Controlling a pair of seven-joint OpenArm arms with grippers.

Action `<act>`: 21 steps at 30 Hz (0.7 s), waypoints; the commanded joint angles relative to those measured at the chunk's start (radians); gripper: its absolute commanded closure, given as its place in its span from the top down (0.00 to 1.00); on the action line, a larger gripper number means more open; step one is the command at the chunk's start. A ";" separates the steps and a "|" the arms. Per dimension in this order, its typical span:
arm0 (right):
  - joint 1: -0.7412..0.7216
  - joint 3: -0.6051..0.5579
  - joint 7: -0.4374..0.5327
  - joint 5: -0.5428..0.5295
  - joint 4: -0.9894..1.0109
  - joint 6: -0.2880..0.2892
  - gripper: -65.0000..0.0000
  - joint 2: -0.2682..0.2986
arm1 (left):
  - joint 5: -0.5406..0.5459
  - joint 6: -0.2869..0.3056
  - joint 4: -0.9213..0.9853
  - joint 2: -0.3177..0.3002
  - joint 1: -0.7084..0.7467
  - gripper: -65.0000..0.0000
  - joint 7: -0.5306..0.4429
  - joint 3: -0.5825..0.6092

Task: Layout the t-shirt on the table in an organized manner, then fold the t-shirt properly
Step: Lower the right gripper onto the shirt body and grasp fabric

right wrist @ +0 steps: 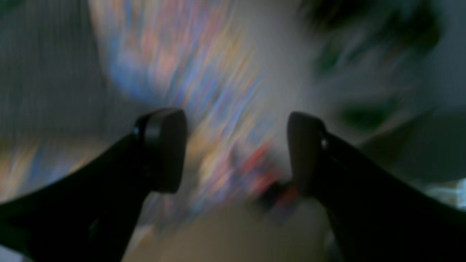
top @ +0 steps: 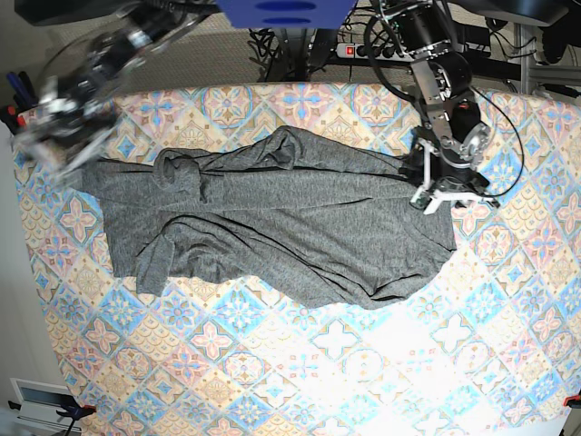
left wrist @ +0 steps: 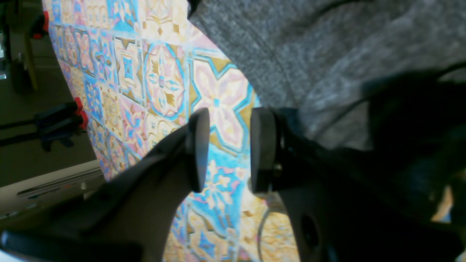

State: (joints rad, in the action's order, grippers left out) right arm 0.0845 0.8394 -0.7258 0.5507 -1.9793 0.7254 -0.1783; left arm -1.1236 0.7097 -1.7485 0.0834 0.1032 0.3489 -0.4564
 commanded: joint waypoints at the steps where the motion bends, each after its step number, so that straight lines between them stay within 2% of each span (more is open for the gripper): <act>1: -0.033 -0.025 0.059 -0.024 -0.031 -0.027 0.64 0.027 | 0.006 -0.012 -0.018 -0.006 -0.012 0.30 -0.009 0.003; 16: 0.051 -0.536 0.050 -0.027 -0.031 -0.027 0.64 0.023 | 0.006 -0.012 0.034 -0.003 -0.012 0.30 -0.011 0.003; 21: 0.064 -0.641 0.050 -0.027 -0.028 -0.027 0.64 0.023 | 0.006 -0.012 0.040 -0.003 -0.012 0.30 -0.009 0.003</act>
State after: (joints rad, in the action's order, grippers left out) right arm 0.1631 0.1974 -0.6888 0.5240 -1.9903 0.7109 -0.1608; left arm -1.1233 0.7101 -1.6939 0.0830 0.1047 0.3489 -0.4549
